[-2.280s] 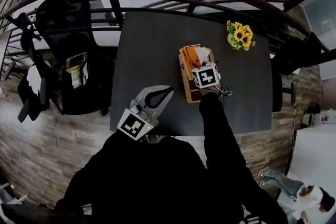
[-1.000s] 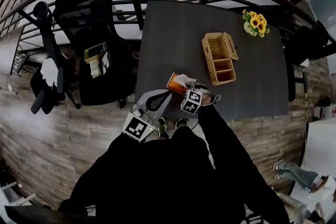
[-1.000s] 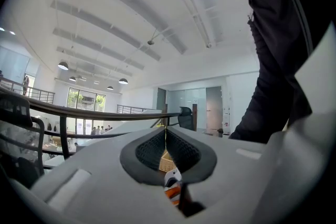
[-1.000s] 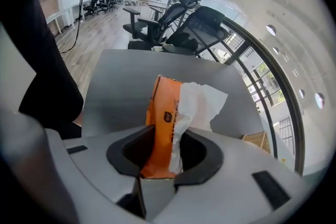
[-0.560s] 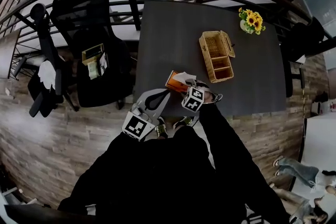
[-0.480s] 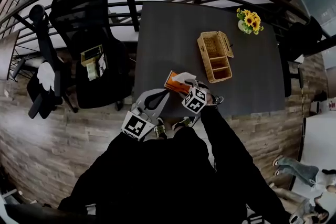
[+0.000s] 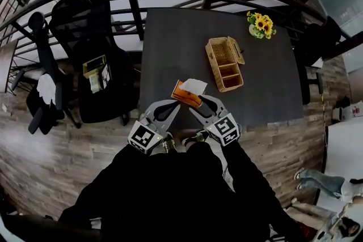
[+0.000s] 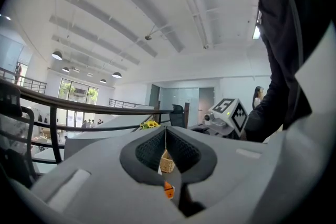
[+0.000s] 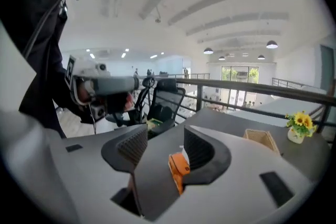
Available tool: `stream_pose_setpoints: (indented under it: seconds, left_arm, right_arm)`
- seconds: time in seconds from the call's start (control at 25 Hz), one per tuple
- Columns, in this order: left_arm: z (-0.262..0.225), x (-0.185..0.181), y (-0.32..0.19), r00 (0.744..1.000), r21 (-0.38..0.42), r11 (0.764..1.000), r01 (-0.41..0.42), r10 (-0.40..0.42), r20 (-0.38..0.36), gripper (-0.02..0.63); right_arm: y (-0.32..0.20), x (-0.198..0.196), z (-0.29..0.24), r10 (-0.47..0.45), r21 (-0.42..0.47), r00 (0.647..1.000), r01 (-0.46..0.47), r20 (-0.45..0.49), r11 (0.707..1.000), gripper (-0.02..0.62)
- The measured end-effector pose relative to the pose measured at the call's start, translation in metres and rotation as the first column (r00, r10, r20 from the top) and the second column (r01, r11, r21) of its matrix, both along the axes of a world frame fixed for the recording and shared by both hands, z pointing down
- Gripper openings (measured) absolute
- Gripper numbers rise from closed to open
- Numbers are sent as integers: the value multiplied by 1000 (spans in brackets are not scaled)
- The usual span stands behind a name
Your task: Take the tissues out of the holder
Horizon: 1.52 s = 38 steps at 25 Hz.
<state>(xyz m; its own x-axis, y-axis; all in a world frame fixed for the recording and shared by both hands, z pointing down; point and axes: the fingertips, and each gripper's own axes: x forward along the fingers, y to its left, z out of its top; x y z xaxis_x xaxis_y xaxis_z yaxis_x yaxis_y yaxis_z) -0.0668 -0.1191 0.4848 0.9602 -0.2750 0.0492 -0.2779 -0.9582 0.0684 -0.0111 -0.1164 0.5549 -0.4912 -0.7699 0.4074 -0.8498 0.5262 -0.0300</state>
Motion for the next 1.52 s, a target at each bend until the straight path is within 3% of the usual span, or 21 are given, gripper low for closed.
stream_pose_setpoints:
  seconds: [0.12, 0.36, 0.52, 0.84, 1.52]
  left_arm:
    - [-2, 4, 5, 1000, -8, 1000, -19, 19, -1, 8]
    - [-9, 7, 19, 999, -16, 999, -52, 52, -5, 8]
    - [-17, 9, 27, 998, -32, 997, -64, 63, -21, 8]
    - [-15, 9, 32, 997, -23, 996, -81, 80, -14, 8]
    - [-11, 7, 31, 996, -33, 995, -91, 90, -8, 8]
  right_arm:
    - [12, -6, -38, 14, 97, 994, -25, 111, 995, 201]
    - [30, -8, -76, 48, 242, 987, -84, 152, 967, 4]
    - [35, -1, -83, 87, 233, 979, -130, 185, 964, 3]
    - [42, -11, -81, 46, 217, 975, -94, 218, 972, 3]
    - [39, -26, -84, 17, 234, 982, -61, 188, 970, 3]
